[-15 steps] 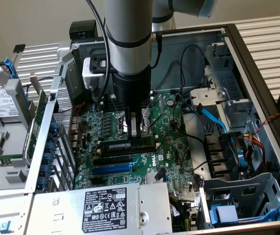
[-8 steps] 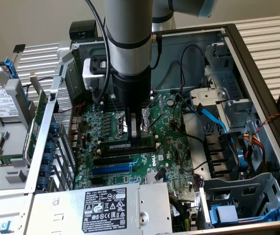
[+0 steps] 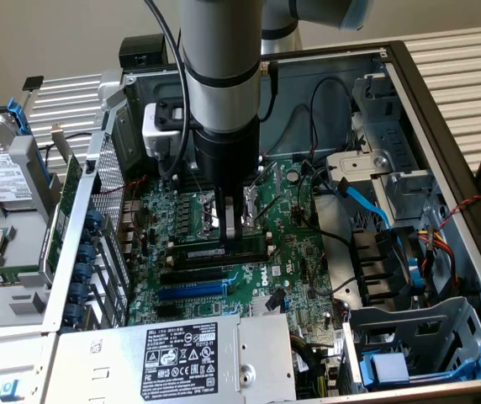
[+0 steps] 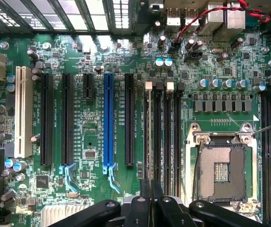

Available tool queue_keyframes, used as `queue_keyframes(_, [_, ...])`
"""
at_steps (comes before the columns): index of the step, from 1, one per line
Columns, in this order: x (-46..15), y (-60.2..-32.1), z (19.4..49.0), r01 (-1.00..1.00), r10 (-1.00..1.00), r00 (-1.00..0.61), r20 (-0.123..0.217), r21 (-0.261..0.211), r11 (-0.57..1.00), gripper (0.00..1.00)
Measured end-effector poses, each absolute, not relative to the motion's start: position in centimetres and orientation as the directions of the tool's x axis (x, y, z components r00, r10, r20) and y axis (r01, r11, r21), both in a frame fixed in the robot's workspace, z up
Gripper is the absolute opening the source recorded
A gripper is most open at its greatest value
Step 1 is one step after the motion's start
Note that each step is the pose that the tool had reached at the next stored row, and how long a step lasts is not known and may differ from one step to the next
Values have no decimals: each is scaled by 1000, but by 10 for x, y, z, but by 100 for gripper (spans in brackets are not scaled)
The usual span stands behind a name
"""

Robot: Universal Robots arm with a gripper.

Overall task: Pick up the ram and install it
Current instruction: 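Insert the ram into the slot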

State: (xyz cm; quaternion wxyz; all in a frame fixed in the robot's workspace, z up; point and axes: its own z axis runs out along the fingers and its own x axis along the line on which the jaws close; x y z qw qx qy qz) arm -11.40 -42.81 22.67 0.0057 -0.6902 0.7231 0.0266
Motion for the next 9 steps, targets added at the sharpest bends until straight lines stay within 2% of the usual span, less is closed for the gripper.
queue_keyframes(2, [-114, -428, 226, -998, -998, -47, -45, 31, 46, 14])
queue_keyframes(3, [-114, -428, 226, -998, -998, -47, -45, 30, 46, 20])
queue_keyframes(4, [-114, -428, 226, -998, -998, -47, -45, 30, 46, 20])
queue_keyframes(5, [-114, -428, 226, -998, -998, -47, -45, 30, 46, 27])
queue_keyframes(9, [-115, -428, 227, -998, -998, -47, -45, 30, 46, 27])
